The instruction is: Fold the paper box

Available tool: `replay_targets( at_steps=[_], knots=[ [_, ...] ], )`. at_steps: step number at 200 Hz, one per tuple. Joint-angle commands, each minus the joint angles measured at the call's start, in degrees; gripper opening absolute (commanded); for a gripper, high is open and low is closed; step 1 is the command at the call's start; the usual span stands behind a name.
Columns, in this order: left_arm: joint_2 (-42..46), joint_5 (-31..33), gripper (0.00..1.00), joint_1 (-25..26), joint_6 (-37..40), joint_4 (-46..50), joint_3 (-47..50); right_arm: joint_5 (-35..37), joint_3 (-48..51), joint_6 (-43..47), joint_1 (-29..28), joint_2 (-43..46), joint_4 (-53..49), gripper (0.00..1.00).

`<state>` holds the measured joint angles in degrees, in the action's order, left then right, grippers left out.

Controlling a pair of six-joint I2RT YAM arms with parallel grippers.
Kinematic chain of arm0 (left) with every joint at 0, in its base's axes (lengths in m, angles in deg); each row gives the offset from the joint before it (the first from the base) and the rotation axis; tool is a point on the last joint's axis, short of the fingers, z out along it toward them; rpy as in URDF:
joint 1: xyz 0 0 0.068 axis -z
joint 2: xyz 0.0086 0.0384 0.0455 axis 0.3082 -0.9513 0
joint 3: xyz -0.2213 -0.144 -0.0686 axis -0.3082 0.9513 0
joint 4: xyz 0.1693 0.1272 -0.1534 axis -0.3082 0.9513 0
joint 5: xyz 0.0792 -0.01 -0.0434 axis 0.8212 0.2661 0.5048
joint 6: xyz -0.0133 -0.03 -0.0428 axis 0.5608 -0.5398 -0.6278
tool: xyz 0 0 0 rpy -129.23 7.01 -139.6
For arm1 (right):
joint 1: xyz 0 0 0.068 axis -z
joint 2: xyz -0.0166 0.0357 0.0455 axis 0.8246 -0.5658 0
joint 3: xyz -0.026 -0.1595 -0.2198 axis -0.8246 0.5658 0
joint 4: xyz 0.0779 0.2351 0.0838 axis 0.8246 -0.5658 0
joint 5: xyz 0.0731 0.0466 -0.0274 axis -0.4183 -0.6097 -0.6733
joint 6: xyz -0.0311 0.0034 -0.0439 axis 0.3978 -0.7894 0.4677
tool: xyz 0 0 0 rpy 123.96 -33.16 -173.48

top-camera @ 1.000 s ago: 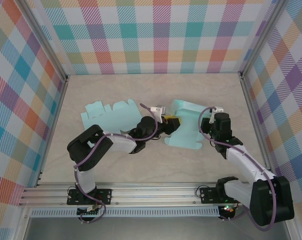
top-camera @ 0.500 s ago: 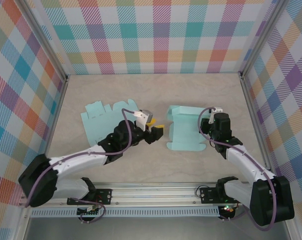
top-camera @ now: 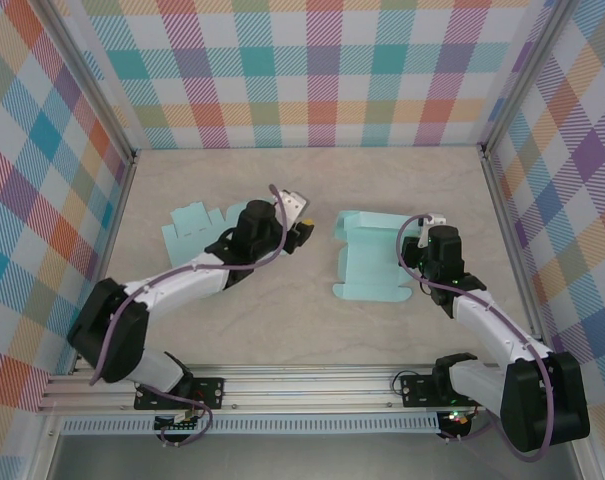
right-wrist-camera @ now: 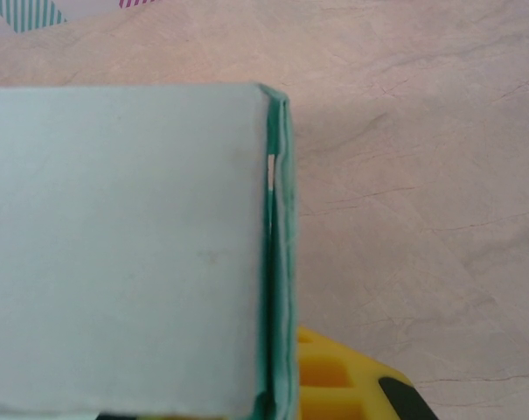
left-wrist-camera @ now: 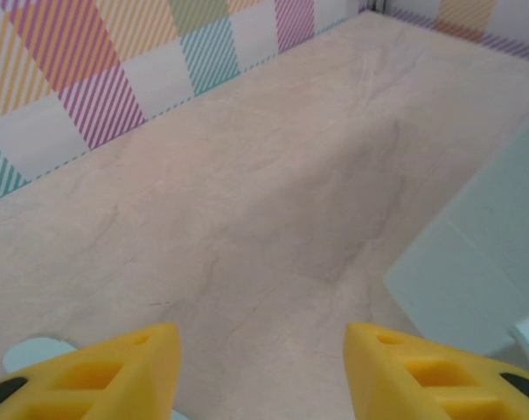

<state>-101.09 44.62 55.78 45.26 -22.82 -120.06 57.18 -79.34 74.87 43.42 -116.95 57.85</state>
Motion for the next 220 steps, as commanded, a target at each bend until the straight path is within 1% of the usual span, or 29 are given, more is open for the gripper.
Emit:
replay_targets(
  at_steps=[1, 36, 40, 47, 51, 71, 175, 220],
  knots=[
    [-4.27, -3.71, 0.52, -0.38, 5.4, 1.91, -5.57, -0.78, -0.05, 0.31, -0.28, 0.0, 0.34, 0.0],
    [-10.2, -7.81, 0.51, -0.29, 8.09, 4.46, -10.03, -0.57, -0.01, 0.31, -0.36, 0.01, 0.36, 0.0],
    [-10.51, -8.49, 0.47, -0.22, 8.34, 5.02, -10.42, -0.68, -0.1, 0.27, -0.35, 0.01, 0.37, 0.0],
    [-11.08, -9.54, 0.47, -0.2, 8.48, 6.33, -11.17, -0.69, -0.07, 0.31, -0.36, 0.01, 0.36, 0.0],
    [-11.41, -10.37, 0.44, -0.14, 8.63, 7.05, -11.66, -0.66, -0.08, 0.32, -0.35, -0.01, 0.36, 0.0],
    [-11.91, -12.98, 0.44, 0.3, 8.94, 7.44, -11.97, -0.58, -0.12, 0.32, -0.32, -0.09, 0.49, 0.0],
    [-14.04, -18.09, 0.4, 4.68, 7.06, 2.6, -11.81, -0.5, -0.23, 0.31, -0.3, -0.33, 0.57, 0.0],
    [-14.72, -18.63, 0.4, 5.56, 7.55, -0.1, -12.51, -0.53, -0.22, 0.4, -0.36, -0.35, 0.61, 0.0]
  ],
)
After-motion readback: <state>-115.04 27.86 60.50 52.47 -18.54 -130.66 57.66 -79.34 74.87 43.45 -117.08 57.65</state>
